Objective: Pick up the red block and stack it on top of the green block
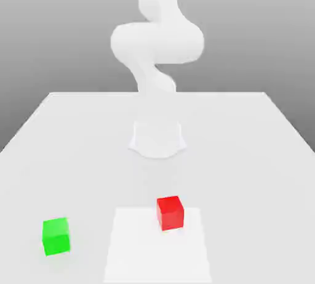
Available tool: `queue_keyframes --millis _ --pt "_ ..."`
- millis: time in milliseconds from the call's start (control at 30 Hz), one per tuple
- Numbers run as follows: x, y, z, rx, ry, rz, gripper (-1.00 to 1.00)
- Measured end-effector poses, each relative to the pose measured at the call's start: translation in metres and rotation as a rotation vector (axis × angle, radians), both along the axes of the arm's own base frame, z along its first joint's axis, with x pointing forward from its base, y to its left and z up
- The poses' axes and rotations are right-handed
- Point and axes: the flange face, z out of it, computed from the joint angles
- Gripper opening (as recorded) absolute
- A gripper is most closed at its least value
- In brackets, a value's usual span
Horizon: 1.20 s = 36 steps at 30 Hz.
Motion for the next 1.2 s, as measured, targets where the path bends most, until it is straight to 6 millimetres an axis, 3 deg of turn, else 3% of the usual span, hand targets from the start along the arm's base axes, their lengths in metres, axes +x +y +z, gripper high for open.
queue_keyframes --millis 133,300,433,567,633,800,833,1033,1200 --pt "0.037 0.006 -0.099 -0.020 0.149 0.041 0.00" --pt "0.049 0.015 -0.224 -0.044 0.334 0.095 0.00" --pt "0.032 0.021 -0.325 -0.063 0.492 0.144 0.00" --pt "-0.012 0.024 -0.427 -0.082 0.666 0.199 0.00" --pt "-0.023 0.026 -0.461 -0.085 0.705 0.213 0.00" --pt "-0.028 0.025 -0.509 -0.087 0.717 0.216 0.00" --pt "-0.029 0.025 -0.515 -0.088 0.718 0.216 -1.00" --pt "-0.029 0.025 -0.518 -0.088 0.718 0.216 -1.00" --pt "-0.027 0.026 -0.486 -0.086 0.718 0.217 -1.00"
